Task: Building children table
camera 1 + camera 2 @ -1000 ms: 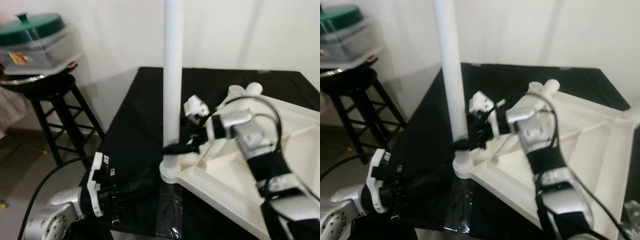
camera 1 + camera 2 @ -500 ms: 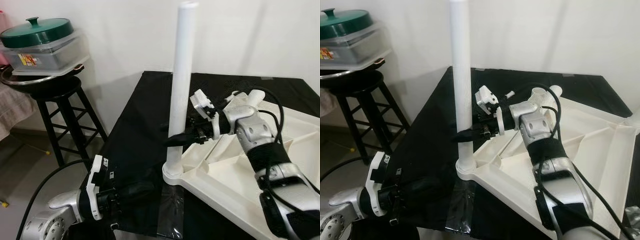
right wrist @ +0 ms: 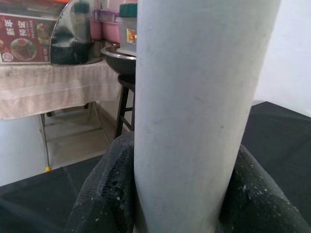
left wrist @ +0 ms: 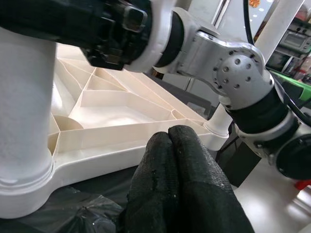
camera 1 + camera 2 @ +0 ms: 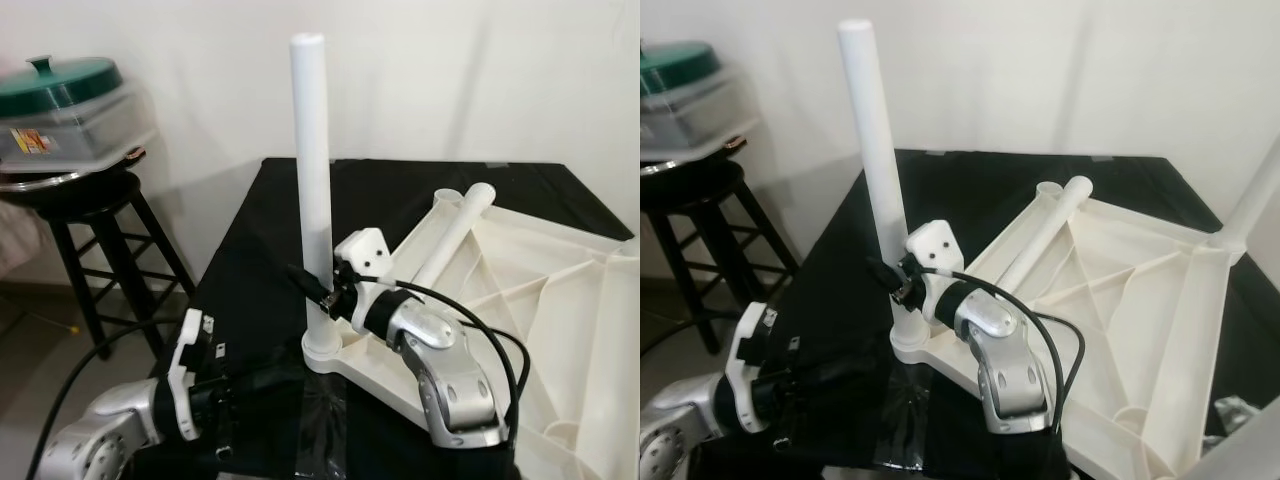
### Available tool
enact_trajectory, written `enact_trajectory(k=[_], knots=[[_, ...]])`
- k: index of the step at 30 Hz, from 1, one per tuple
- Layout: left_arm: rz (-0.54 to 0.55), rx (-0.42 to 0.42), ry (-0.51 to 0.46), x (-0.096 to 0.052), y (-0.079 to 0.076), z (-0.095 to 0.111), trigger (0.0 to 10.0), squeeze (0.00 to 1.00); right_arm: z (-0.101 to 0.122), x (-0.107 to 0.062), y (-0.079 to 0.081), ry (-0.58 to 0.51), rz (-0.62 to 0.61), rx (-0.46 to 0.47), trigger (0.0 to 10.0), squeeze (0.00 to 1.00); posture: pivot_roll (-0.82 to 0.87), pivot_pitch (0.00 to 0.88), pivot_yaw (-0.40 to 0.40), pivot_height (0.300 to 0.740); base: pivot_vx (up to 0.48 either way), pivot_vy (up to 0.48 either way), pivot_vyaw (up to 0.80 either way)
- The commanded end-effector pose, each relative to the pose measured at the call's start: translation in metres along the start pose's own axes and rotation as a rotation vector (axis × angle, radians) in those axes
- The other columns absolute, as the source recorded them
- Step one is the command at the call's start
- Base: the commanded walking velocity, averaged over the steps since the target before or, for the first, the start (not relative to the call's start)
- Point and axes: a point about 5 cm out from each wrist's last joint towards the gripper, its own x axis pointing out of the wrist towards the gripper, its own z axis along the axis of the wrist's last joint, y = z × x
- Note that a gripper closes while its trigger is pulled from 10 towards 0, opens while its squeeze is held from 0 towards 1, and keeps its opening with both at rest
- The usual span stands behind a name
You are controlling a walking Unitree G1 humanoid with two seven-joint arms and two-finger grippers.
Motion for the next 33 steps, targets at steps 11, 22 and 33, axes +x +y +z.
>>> enact_trajectory(k=[11,22,33], knots=[[0.015,-0.007,0.0,-0.001,0.0,-0.004,10.0,0.0,-0.016,0.003,-0.001,0.131,0.114,0.06,10.0,1.0,-0.03,0.0,-0.008,0.74,0.0,0.0,0.0],[0.007,-0.008,-0.001,0.002,0.0,-0.003,10.0,0.0,0.018,-0.004,-0.046,0.003,0.656,-0.092,10.0,0.0,-0.02,0.0,0.007,0.74,0.0,0.0,0.0],[0.004,-0.009,0.006,0.0,-0.002,-0.003,10.0,0.0,0.042,0.014,-0.074,0.054,0.703,-0.113,0.0,0.0,0.0,0.0,0.013,0.74,0.0,0.0,0.0]])
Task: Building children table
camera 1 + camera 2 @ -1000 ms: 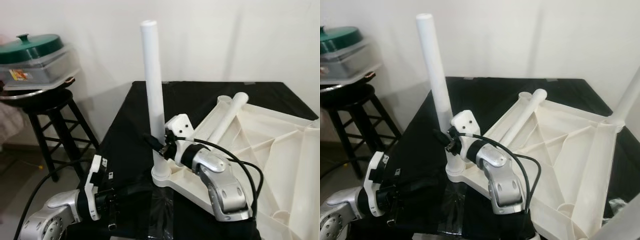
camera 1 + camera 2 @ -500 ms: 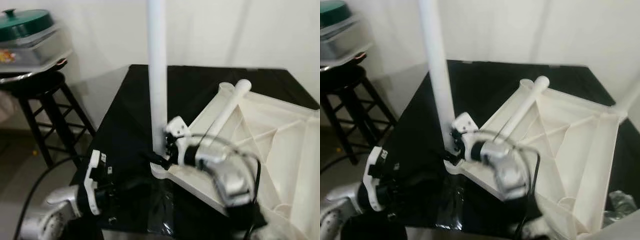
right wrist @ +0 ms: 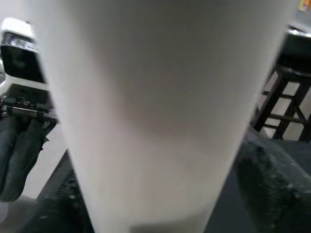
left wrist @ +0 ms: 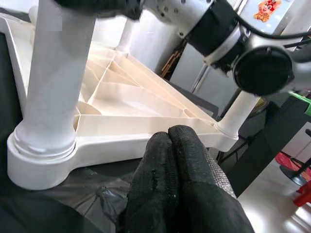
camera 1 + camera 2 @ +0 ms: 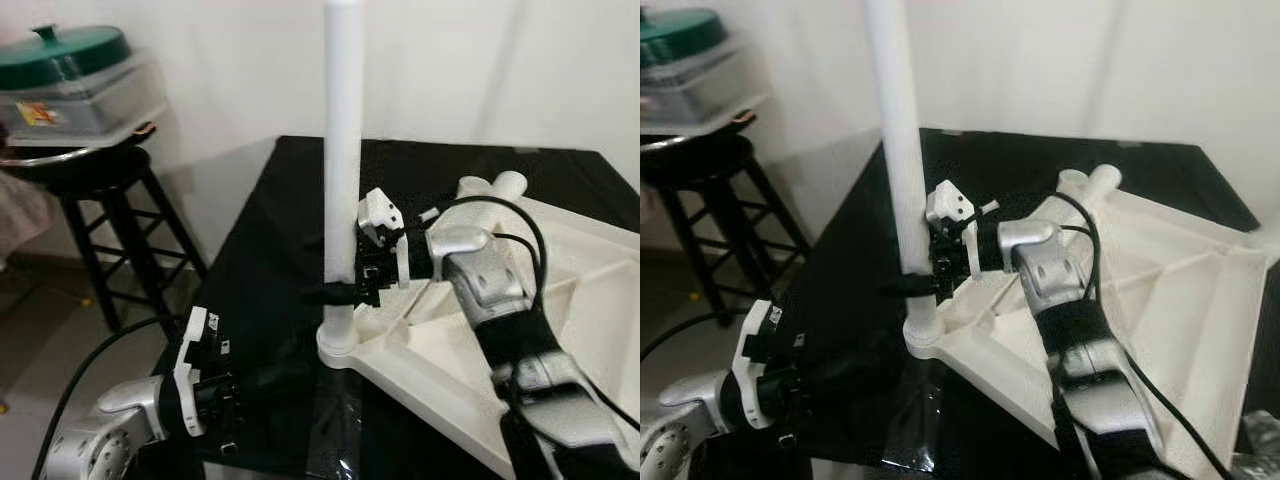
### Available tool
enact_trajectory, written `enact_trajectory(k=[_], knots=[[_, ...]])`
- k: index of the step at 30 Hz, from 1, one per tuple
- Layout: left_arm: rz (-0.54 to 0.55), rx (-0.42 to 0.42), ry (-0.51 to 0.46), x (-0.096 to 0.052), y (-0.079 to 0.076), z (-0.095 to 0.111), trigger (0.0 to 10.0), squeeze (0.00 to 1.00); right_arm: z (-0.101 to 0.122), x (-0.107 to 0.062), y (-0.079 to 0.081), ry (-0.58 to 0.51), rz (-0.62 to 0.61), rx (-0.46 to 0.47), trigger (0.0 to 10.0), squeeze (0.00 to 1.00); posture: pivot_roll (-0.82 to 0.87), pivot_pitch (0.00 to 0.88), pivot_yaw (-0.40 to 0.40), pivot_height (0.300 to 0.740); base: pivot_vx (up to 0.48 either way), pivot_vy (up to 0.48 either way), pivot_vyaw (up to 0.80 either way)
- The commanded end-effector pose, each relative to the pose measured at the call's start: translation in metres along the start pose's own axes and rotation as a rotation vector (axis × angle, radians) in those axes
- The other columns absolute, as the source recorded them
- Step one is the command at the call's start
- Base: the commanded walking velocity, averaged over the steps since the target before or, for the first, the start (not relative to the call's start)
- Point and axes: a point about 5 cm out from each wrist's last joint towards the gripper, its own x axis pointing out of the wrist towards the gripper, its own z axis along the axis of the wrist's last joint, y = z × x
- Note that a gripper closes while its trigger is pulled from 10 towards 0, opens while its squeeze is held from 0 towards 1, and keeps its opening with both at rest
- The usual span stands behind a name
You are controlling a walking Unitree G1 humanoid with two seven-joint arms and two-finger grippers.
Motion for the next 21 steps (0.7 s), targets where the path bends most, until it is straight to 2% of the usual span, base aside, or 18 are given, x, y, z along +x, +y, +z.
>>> enact_trajectory(k=[1,9,13,14,15,16,17,18,19,21], knots=[[-0.001,-0.008,0.013,-0.002,-0.002,0.0,10.0,0.0,0.001,0.0,-0.003,0.019,0.018,-0.001,0.0,0.0,0.0,0.002,0.013,0.74,0.0,0.0,0.0],[-0.003,-0.013,0.012,-0.003,-0.004,-0.001,10.0,0.0,-0.003,-0.008,-0.002,-0.001,0.04,0.022,0.0,0.0,-0.01,0.016,0.017,0.74,0.0,0.0,0.0],[-0.005,-0.015,0.013,-0.003,-0.004,-0.001,10.0,0.0,-0.012,-0.011,0.002,0.01,0.004,0.019,0.0,0.0,-0.01,0.019,0.017,0.74,0.0,0.0,0.0],[-0.005,-0.015,0.014,-0.004,-0.004,-0.001,10.0,0.0,-0.019,-0.011,0.004,0.026,-0.054,0.021,0.0,0.0,-0.02,0.025,0.009,0.74,0.0,0.0,0.0],[-0.005,-0.015,0.014,-0.004,-0.004,-0.001,10.0,0.0,-0.019,-0.011,0.004,0.026,-0.054,0.021,0.0,0.0,-0.02,0.025,0.009,0.74,0.0,0.0,0.0],[-0.004,-0.015,0.015,-0.005,-0.004,-0.001,10.0,0.0,-0.031,-0.004,0.01,0.068,-0.153,0.054,0.0,0.0,-0.03,0.027,0.008,0.74,0.0,0.0,0.0],[-0.004,-0.015,0.015,-0.005,-0.004,-0.001,10.0,0.0,-0.031,-0.004,0.01,0.068,-0.153,0.054,0.0,0.0,-0.03,0.027,0.008,0.74,0.0,0.0,0.0],[-0.002,-0.013,0.015,-0.008,-0.002,0.002,10.0,0.0,-0.068,0.031,0.038,0.13,-0.557,0.249,0.0,0.0,-0.04,0.043,0.021,0.74,0.0,0.0,0.0],[0.0,-0.012,0.015,-0.009,-0.001,0.004,10.0,0.0,-0.079,0.042,0.059,0.161,-0.644,0.289,0.0,0.0,-0.04,0.045,0.025,0.74,0.0,0.0,0.0],[0.0,-0.012,0.015,-0.009,-0.001,0.004,10.0,0.0,-0.079,0.042,0.059,0.161,-0.644,0.289,0.0,0.0,-0.04,0.045,0.025,0.74,0.0,0.0,0.0]])
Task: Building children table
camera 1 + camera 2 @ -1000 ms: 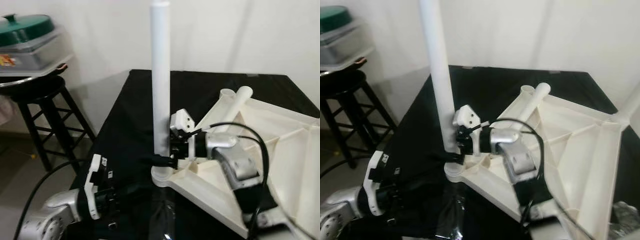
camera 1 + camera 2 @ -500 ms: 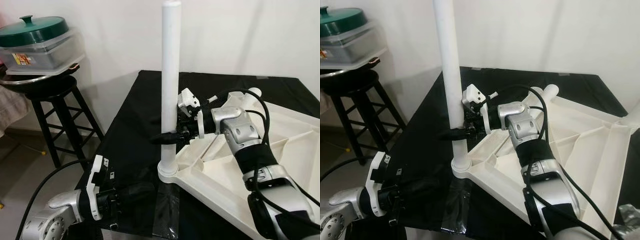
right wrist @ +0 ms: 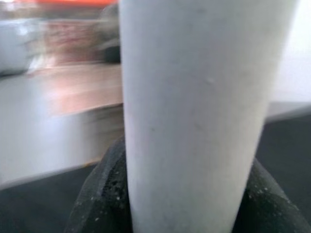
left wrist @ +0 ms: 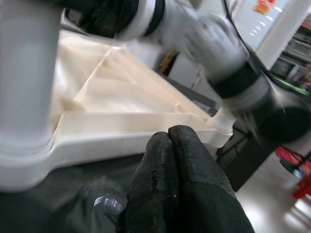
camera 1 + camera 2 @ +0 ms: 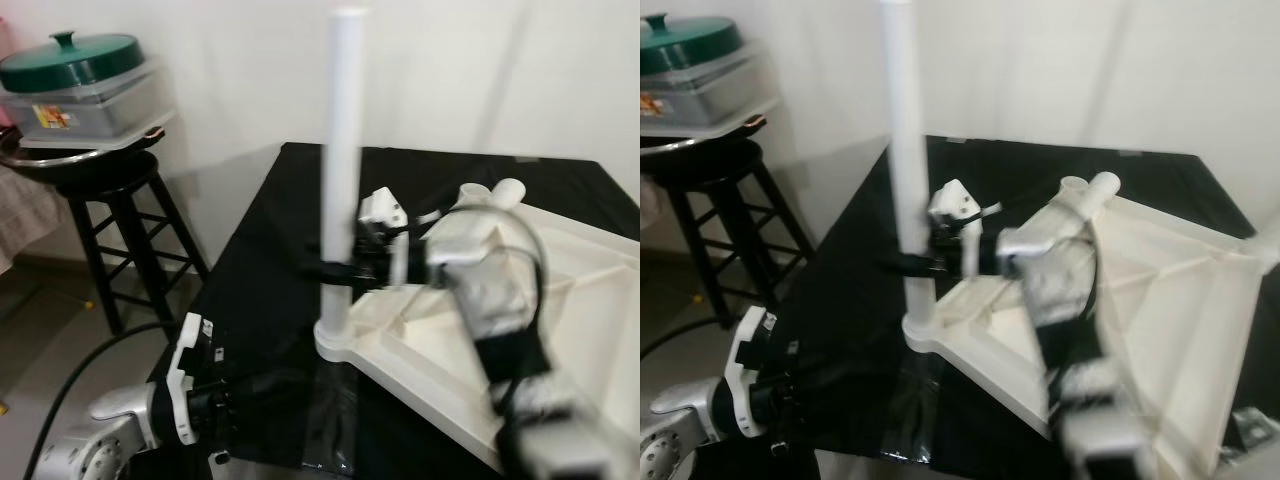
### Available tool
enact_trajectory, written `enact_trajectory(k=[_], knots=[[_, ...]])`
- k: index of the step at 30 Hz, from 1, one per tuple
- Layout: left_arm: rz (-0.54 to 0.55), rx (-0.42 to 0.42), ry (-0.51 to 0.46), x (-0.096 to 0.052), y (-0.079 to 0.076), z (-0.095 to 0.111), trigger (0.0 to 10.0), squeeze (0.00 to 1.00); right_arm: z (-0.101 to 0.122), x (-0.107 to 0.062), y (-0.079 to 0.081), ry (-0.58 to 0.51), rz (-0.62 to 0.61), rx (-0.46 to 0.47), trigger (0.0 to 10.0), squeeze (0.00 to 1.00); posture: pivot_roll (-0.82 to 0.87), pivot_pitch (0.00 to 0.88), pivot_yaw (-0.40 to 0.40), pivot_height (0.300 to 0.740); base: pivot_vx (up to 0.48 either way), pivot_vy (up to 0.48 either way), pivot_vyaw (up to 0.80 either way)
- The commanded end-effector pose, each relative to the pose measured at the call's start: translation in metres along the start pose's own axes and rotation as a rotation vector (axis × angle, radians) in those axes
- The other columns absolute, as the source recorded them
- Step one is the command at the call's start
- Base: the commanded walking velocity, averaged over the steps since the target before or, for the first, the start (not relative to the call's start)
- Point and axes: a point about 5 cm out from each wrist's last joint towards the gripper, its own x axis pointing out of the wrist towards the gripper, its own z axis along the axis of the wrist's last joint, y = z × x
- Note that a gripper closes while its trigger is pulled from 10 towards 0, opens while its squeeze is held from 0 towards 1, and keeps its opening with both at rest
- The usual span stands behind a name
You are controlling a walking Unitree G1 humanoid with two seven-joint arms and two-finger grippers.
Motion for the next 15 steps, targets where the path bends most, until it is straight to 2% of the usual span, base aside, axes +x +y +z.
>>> enact_trajectory(k=[1,4,6,11,12,13,14,15], knots=[[-0.008,-0.003,0.009,-0.004,0.001,0.002,10.0,0.0,-0.053,-0.006,0.02,0.292,-0.143,0.015,0.0,0.0,-0.05,0.043,0.044,0.74,0.0,0.0,0.0],[-0.007,-0.005,0.013,-0.005,0.003,0.002,10.0,0.0,-0.049,-0.004,0.022,0.274,-0.174,0.008,0.0,0.0,-0.08,0.028,0.064,0.74,0.0,0.0,0.0],[-0.012,-0.012,0.016,-0.005,0.006,0.003,10.0,0.0,-0.04,0.002,0.01,0.255,-0.204,-0.052,0.0,0.0,-0.08,0.021,0.068,0.74,0.0,0.0,0.0],[-0.013,-0.01,0.023,-0.004,0.006,0.002,10.0,0.0,-0.041,0.004,0.004,0.261,-0.218,-0.031,0.0,0.0,-0.06,0.015,0.054,0.74,0.0,0.0,0.0],[-0.006,-0.007,0.017,-0.004,0.006,0.002,10.0,0.0,-0.041,0.004,0.003,0.27,-0.214,-0.02,10.0,0.0,-0.06,0.013,0.049,0.74,0.0,0.0,0.0],[-0.006,-0.007,0.017,-0.004,0.006,0.002,10.0,0.0,-0.041,0.004,0.003,0.27,-0.214,-0.02,10.0,0.0,-0.06,0.013,0.049,0.74,0.0,0.0,0.0],[-0.001,-0.004,0.012,-0.003,0.006,0.001,10.0,0.0,-0.035,0.004,0.001,0.249,-0.166,-0.001,10.0,0.97,-0.06,0.007,0.04,0.74,0.0,0.0,0.0],[-0.001,-0.004,0.012,-0.003,0.006,0.001,10.0,0.0,-0.035,0.004,0.001,0.249,-0.166,-0.001,10.0,0.97,-0.06,0.007,0.04,0.74,0.0,0.0,0.0]])
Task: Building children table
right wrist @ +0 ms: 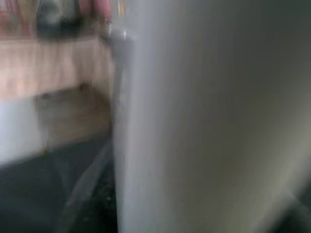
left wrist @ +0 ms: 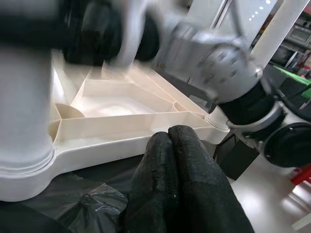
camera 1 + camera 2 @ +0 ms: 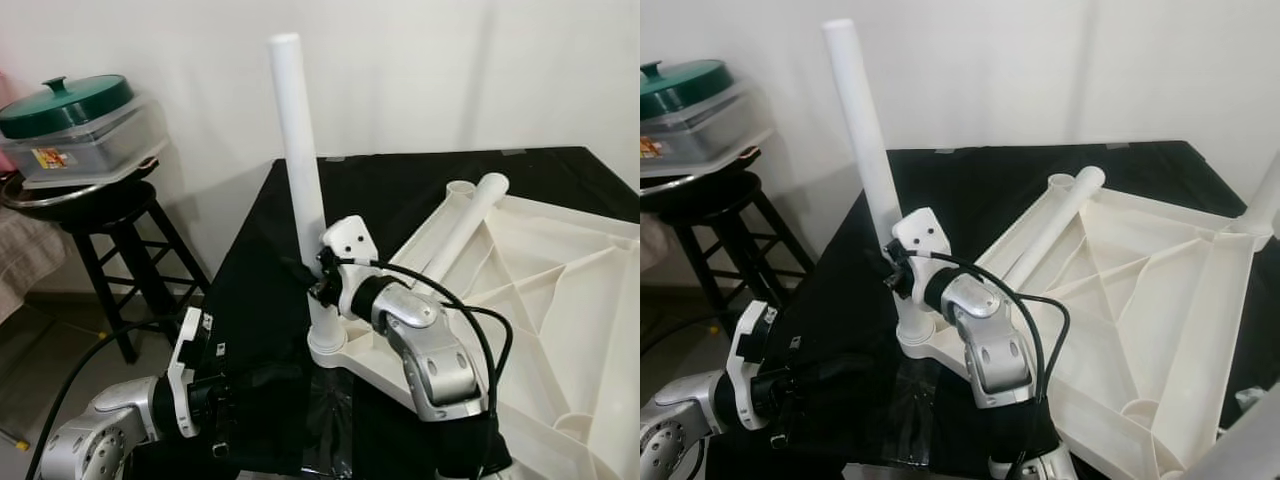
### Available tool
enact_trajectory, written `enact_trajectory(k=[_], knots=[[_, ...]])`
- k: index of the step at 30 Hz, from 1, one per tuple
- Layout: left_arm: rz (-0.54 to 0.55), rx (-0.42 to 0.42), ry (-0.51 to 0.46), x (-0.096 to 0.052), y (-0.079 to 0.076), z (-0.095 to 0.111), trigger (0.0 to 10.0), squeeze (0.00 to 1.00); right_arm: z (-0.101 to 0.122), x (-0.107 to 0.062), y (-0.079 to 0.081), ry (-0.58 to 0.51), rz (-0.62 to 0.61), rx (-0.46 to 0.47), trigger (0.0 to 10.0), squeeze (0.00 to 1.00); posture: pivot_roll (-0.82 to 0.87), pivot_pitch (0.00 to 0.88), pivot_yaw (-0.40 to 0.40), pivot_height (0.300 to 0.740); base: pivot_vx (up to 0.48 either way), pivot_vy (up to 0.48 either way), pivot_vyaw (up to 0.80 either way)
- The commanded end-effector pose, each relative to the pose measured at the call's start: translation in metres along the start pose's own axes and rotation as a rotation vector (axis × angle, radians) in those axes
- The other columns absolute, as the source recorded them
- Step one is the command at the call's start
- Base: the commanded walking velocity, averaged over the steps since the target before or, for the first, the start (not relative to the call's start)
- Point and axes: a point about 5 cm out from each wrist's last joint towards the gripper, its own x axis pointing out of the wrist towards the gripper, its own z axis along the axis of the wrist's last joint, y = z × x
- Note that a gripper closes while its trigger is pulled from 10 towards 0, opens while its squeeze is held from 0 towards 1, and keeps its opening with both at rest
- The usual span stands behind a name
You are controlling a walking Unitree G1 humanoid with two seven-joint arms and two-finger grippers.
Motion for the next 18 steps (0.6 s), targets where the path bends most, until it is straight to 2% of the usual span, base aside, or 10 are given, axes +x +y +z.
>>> enact_trajectory(k=[1,2,3,5,6,8,10,11,12,18], knots=[[0.017,0.005,0.009,-0.003,0.001,-0.001,10.0,0.0,-0.017,0.0,-0.003,0.079,-0.003,0.042,10.0,0.97,-0.06,0.007,0.04,0.74,0.0,0.0,0.0],[0.019,0.007,0.004,-0.001,0.001,-0.001,10.0,0.0,-0.005,0.0,-0.009,0.015,0.078,0.066,10.0,1.0,-0.07,0.0,0.028,0.74,0.0,0.0,0.0],[0.012,0.009,-0.004,0.004,0.002,-0.002,10.0,0.0,0.028,-0.005,-0.024,-0.17,0.316,0.002,10.0,1.0,-0.08,0.0,0.019,0.74,0.0,0.0,0.0],[0.012,0.009,-0.004,0.004,0.002,-0.002,10.0,0.0,0.028,-0.005,-0.024,-0.17,0.316,0.002,10.0,1.0,-0.08,0.0,0.019,0.74,0.0,0.0,0.0],[0.009,0.009,-0.007,0.006,0.002,-0.003,10.0,0.0,0.037,-0.009,-0.028,-0.208,0.408,-0.035,10.0,1.0,-0.08,0.0,0.016,0.74,0.0,0.0,0.0],[0.009,0.009,-0.007,0.006,0.002,-0.003,10.0,0.0,0.037,-0.009,-0.028,-0.208,0.408,-0.035,10.0,1.0,-0.08,0.0,0.016,0.74,0.0,0.0,0.0],[0.007,0.009,-0.009,0.007,0.002,-0.003,10.0,0.0,0.042,-0.014,-0.031,-0.223,0.51,-0.089,10.0,1.0,-0.07,0.0,0.013,0.74,0.0,0.0,0.0],[0.005,0.009,-0.01,0.009,0.002,-0.004,10.0,0.0,0.045,-0.015,-0.035,-0.207,0.588,-0.113,10.0,0.13,-0.06,0.0,0.011,0.74,0.0,0.0,0.0],[0.004,0.011,-0.009,0.009,0.002,-0.004,10.0,0.0,0.047,-0.013,-0.04,-0.185,0.651,-0.129,10.0,0.0,-0.06,0.0,0.011,0.74,0.0,0.0,0.0],[0.006,0.015,-0.007,0.009,0.001,-0.006,10.0,0.0,0.053,0.0,-0.055,-0.144,0.666,-0.116,10.0,0.0,-0.05,0.0,0.006,0.74,0.0,0.0,0.0]])
